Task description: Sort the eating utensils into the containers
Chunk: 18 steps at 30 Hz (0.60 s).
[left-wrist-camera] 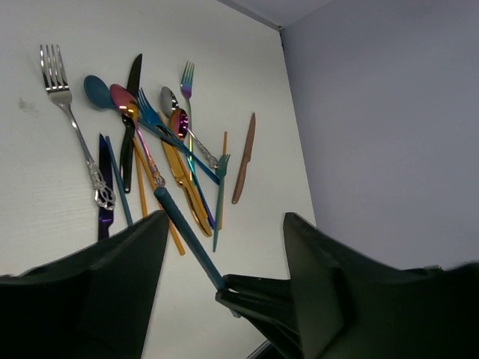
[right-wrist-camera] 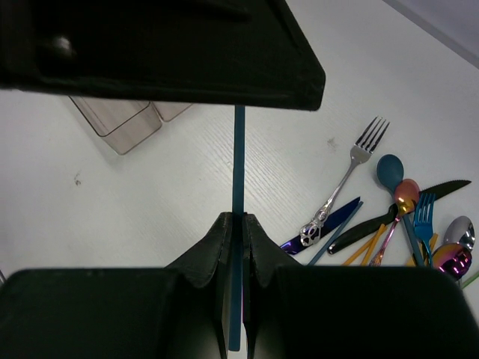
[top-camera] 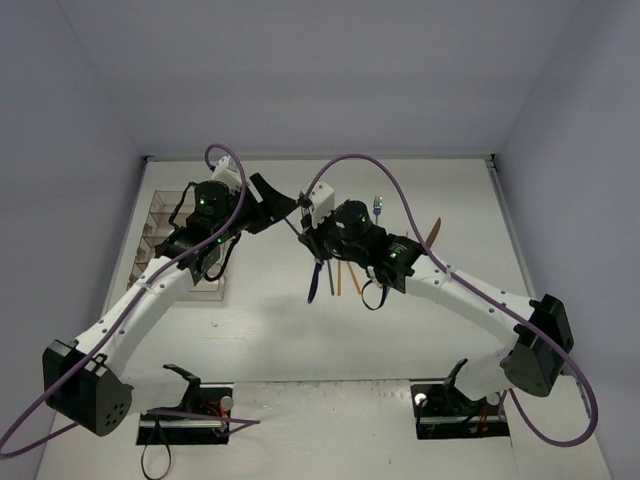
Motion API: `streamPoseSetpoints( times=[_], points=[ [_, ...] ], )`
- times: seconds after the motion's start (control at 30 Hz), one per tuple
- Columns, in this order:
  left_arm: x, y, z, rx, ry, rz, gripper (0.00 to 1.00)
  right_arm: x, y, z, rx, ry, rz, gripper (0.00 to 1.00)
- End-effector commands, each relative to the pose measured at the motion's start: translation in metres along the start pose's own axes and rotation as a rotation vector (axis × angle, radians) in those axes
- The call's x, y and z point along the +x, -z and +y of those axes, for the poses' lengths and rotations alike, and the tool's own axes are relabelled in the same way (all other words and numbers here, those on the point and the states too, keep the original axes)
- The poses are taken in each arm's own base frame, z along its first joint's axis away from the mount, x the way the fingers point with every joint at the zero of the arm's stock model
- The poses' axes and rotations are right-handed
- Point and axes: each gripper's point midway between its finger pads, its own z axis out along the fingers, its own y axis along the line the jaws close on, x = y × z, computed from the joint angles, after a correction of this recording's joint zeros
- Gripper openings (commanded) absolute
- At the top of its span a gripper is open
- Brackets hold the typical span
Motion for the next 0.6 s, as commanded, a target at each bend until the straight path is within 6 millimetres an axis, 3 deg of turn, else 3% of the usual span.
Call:
streamPoseSetpoints(
  times=[0.0,0.13,0.23,0.33,0.37,0.43,0.57],
  points=[
    [-0.022,0.002,-0.024,0.06,0.003,-0.092,0.43,-0.046,0.0,0.008,-0.023,0.003,-0.142,0.0],
    [-0.019,0.003,-0.012,0.015,0.032,-0.105,0.15,-0.045,-0.001,0.01,-0.032,-0.029,-0.148,0.0],
    [-0.016,0.006,-0.006,0.002,0.052,-0.113,0.0,-0.041,-0.004,0.011,-0.032,-0.036,-0.145,0.0],
    [-0.017,0.008,-0.001,-0.016,0.075,-0.133,0.0,-0.035,-0.008,0.012,-0.033,-0.05,-0.139,0.06],
    [-0.016,0.009,0.0,-0.018,0.076,-0.133,0.0,-0.035,-0.008,0.012,-0.033,-0.051,-0.139,0.14],
    [-0.013,0.012,0.01,-0.059,0.097,-0.136,0.0,-0.029,-0.011,0.011,-0.029,-0.058,-0.127,0.49],
    [-0.013,0.026,0.033,-0.165,0.108,-0.176,0.0,-0.019,-0.011,0.004,0.016,-0.081,-0.111,0.72]
  ],
)
